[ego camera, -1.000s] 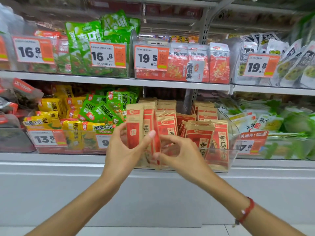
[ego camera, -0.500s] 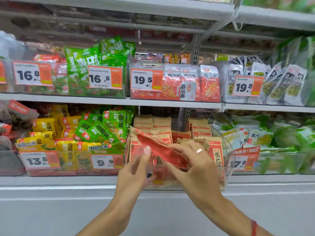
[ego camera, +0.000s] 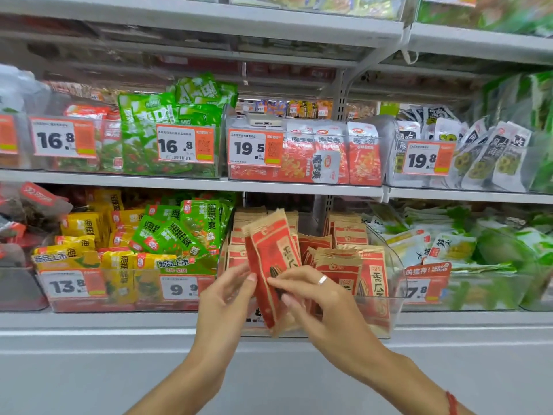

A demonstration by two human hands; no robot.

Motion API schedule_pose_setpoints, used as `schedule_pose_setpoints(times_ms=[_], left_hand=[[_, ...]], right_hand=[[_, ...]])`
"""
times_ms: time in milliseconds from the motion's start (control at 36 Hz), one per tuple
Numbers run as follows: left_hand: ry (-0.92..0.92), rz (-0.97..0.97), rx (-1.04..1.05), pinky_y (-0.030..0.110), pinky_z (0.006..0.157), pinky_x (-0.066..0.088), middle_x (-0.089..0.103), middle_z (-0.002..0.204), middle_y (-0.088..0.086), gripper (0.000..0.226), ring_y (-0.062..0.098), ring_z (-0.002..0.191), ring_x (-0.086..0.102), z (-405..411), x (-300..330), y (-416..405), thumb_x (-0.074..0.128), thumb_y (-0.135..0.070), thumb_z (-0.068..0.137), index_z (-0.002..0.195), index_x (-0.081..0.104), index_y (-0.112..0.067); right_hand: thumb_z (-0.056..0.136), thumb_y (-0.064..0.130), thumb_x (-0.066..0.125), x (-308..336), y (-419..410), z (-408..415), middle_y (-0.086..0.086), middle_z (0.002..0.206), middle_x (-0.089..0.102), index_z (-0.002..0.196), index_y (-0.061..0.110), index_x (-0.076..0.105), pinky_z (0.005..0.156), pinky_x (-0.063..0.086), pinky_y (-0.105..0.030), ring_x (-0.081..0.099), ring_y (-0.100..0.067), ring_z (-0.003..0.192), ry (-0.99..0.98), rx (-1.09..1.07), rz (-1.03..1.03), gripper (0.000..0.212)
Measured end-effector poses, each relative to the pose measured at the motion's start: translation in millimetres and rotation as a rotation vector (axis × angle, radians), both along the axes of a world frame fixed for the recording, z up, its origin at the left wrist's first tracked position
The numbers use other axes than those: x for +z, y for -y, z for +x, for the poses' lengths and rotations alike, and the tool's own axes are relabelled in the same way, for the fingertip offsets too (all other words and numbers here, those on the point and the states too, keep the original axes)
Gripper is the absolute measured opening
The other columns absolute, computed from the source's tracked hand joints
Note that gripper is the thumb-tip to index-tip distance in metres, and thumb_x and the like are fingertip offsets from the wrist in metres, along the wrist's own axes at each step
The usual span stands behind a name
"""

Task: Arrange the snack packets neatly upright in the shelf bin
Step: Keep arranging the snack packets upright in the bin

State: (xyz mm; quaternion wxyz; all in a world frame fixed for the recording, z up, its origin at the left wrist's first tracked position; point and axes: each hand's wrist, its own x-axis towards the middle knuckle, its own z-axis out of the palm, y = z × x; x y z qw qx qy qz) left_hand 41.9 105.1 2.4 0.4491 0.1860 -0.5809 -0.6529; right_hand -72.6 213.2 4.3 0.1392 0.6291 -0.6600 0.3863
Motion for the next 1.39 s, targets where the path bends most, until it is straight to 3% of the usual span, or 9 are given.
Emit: schedule_pose_setpoints(times_ms=[111, 306, 472, 611, 695, 861, 1000, 1250, 1389], left_hand=[[0.010, -0.068, 0.008, 0.019, 0.069, 0.056, 0.073, 0.090, -0.008, 0.018, 0.009, 0.091, 0.069, -5.1, -2.2, 0.6, 0.059, -0.009, 0.092, 0.093, 0.067, -0.025], [0.193, -0.683, 0.017, 0.024, 0.072, 0.057, 0.070, 0.094, -0.028, 0.025, -0.001, 0.085, 0.069, -0.6, 13.1, 3.8, 0.061, -0.025, 0.090, 0.095, 0.068, -0.049], [0.123, -0.928, 0.101, 0.027, 0.080, 0.056, 0.067, 0.104, -0.031, 0.027, -0.007, 0.096, 0.065, -16.0, 29.7, 10.6, 0.051, -0.045, 0.089, 0.115, 0.060, -0.045], [0.290, -1.064, 0.370, 0.011, 0.084, 0.042, 0.055, 0.120, -0.030, 0.039, -0.015, 0.113, 0.046, -41.0, 23.6, 36.3, 0.033, -0.046, 0.097, 0.120, 0.063, -0.035], [0.531, -1.087, 0.329, 0.021, 0.106, 0.033, 0.042, 0.138, -0.025, 0.060, -0.013, 0.129, 0.029, -60.5, 6.0, 55.6, 0.014, -0.057, 0.096, 0.137, 0.050, -0.033], [0.842, -1.186, 0.249, 0.027, 0.119, 0.005, 0.011, 0.161, -0.011, 0.070, 0.006, 0.147, 0.011, -89.0, -13.4, 77.8, 0.017, -0.061, 0.093, 0.154, 0.012, -0.027], [0.812, -1.140, 0.222, 0.023, 0.116, 0.009, -0.003, 0.159, -0.020, 0.070, 0.004, 0.146, 0.005, -92.7, -12.9, 82.0, 0.040, -0.047, 0.097, 0.153, 0.000, -0.033], [0.831, -1.272, 0.272, 0.031, 0.114, 0.008, 0.026, 0.158, -0.001, 0.076, 0.016, 0.147, 0.018, -98.1, -7.5, 84.8, 0.065, -0.040, 0.084, 0.150, 0.032, -0.020], [0.733, -1.282, 0.243, 0.023, 0.115, -0.001, 0.007, 0.160, -0.010, 0.068, 0.008, 0.148, 0.000, -109.1, -15.5, 88.4, 0.045, -0.036, 0.098, 0.154, 0.009, -0.027]], right_hand=[[0.094, 0.021, 0.051, -0.3, -4.8, -1.3, 0.034, 0.135, 0.038, 0.137, 0.036, 0.047, 0.100, 0.029, -0.009, 0.029, 0.009, 0.129, -0.114, 0.010, 0.042, 0.046], [0.081, 0.023, 0.072, 50.6, -22.0, -20.7, 0.006, 0.138, 0.046, 0.140, 0.022, 0.043, 0.112, 0.030, -0.028, 0.038, -0.010, 0.131, -0.166, -0.258, -0.233, 0.066], [0.079, 0.009, 0.075, 85.6, -40.0, -31.8, 0.014, 0.084, 0.073, 0.089, 0.026, 0.072, 0.070, 0.056, -0.025, 0.068, -0.006, 0.081, 0.138, 0.020, -0.137, 0.019], [0.081, 0.014, 0.073, 104.2, -53.8, -50.0, 0.016, 0.085, 0.071, 0.089, 0.038, 0.065, 0.073, 0.055, -0.024, 0.065, -0.007, 0.077, 0.156, -0.085, -0.549, 0.026], [0.084, 0.015, 0.070, 108.7, -54.1, -73.1, 0.014, 0.084, 0.070, 0.095, 0.034, 0.065, 0.077, 0.051, -0.018, 0.062, -0.002, 0.079, 0.054, -0.179, -0.640, 0.022], [0.083, 0.006, 0.070, 89.0, -14.8, -130.1, 0.004, 0.091, 0.065, 0.101, 0.008, 0.071, 0.076, 0.050, -0.025, 0.062, -0.014, 0.083, -0.389, -0.326, -0.498, 0.018], [0.082, 0.007, 0.068, 73.2, 21.2, -162.9, -0.005, 0.087, 0.072, 0.097, 0.005, 0.072, 0.073, 0.048, -0.025, 0.061, -0.019, 0.082, -0.600, -0.320, -0.408, 0.016], [0.093, 0.016, 0.055, 54.5, 70.1, -184.0, -0.002, 0.093, 0.070, 0.111, 0.012, 0.069, 0.072, 0.041, -0.017, 0.059, -0.013, 0.082, -0.415, -0.171, 0.045, 0.023], [0.101, 0.020, 0.046, 53.5, 85.1, -198.2, 0.002, 0.108, 0.070, 0.122, 0.022, 0.062, 0.084, 0.050, -0.039, 0.064, -0.016, 0.099, -0.172, -0.168, 0.333, 0.027]])
